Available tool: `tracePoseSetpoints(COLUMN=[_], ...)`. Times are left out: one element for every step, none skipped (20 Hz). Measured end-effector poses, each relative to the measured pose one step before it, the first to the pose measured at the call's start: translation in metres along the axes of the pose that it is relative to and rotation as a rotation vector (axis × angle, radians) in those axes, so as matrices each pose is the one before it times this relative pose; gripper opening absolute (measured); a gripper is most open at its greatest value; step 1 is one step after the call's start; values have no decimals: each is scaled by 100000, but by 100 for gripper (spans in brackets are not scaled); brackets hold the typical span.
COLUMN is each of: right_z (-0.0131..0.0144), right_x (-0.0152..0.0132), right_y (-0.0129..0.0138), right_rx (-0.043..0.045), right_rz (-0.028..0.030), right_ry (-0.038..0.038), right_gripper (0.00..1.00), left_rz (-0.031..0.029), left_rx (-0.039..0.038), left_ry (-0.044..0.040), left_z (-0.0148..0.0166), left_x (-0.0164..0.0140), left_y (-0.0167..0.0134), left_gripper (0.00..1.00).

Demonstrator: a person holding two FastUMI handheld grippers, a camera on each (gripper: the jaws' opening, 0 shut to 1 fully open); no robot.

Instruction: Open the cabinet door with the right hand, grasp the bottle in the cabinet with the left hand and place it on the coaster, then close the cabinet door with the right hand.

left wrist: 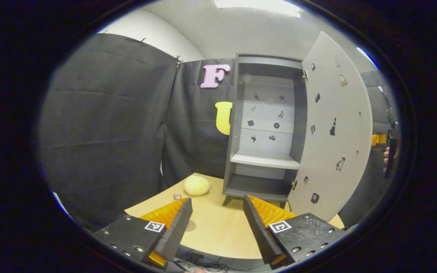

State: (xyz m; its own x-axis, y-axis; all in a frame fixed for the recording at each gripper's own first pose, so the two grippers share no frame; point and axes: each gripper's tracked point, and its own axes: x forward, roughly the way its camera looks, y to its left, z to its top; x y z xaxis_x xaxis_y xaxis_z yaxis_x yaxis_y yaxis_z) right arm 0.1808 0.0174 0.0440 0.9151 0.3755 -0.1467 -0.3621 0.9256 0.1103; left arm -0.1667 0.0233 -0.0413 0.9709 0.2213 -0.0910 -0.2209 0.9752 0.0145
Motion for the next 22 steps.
tracePoseSetpoints(right_z=[-10, 79, 297, 205, 285, -96, 55, 29, 153, 375, 420, 68, -105, -204, -75, -177, -41, -57, -92, -197, -113, -163], right_x=[152, 236, 120, 197, -505, 12, -225, -93, -219, 4, 37, -53, -10, -83, -6, 0, 48, 57, 124, -14, 93, 237], right_y=[253, 726, 823, 531, 23, -299, -157, -1, 182, 408, 454, 519, 635, 632, 825, 738, 717, 826, 852, 1089, 1026, 890], right_rx=[516, 1377, 1735, 265, -1455, -769, 480, 1653, 2018, 2773, 2690, 1484, 200, -441, -822, -991, -1379, -1295, -1191, -999, -986, -911], right_rz=[-24, 1000, 1330, -24, -1023, -2397, -2421, -2392, -877, -558, -47, 138, 129, 441, 571, -39, -65, 62, 306, 619, 763, 602], right_ry=[455, 168, -393, -345, -490, 584, -21, -54, -179, -1321, -1591, -828, 60, 195, -7, -105, -208, -42, 48, -121, 94, 308], right_gripper=[97, 97, 97, 90, 97, 96, 96, 96, 88, 96, 95, 95, 95, 95, 95, 95, 95, 95, 95, 95, 95, 95], left_rz=[1450, 887, 444, 738, 729, 629, 407, 259, -45, -490, -742, -803, -860, -684, -524, -518, -567, -342, -233, 12, 19, 319], left_rx=[-1066, -1331, -1081, -369, 250, 582, 759, 673, 243, -332, -579, -475, -2, 547, 731, 547, 355, 271, 157, 76, -89, -90], left_ry=[422, 275, 184, 266, -56, 51, -279, -214, 120, 426, 249, 157, 340, 75, -117, 55, -96, -213, -148, -54, -20, -165], left_z=[110, 248, 83, 165, 104, 202, 370, 222, 94, 112, 56, 172, 119, 72, 74, 195, 223, 206, 122, 127, 103, 111], left_x=[213, 203, 224, 250, 346, 173, 163, 159, 323, 299, 389, 234, 360, 394, 320, 223, 138, 111, 38, -42, 72, -7], left_y=[903, 872, 736, 912, 975, 928, 861, 804, 659, 550, 272, 478, 238, 326, 369, 329, 244, 377, 429, 453, 455, 493], left_gripper=[81, 81, 81, 81, 81, 84, 84, 81, 84, 84, 84, 84, 82, 84, 82, 82, 82, 82, 82, 81, 81, 81])
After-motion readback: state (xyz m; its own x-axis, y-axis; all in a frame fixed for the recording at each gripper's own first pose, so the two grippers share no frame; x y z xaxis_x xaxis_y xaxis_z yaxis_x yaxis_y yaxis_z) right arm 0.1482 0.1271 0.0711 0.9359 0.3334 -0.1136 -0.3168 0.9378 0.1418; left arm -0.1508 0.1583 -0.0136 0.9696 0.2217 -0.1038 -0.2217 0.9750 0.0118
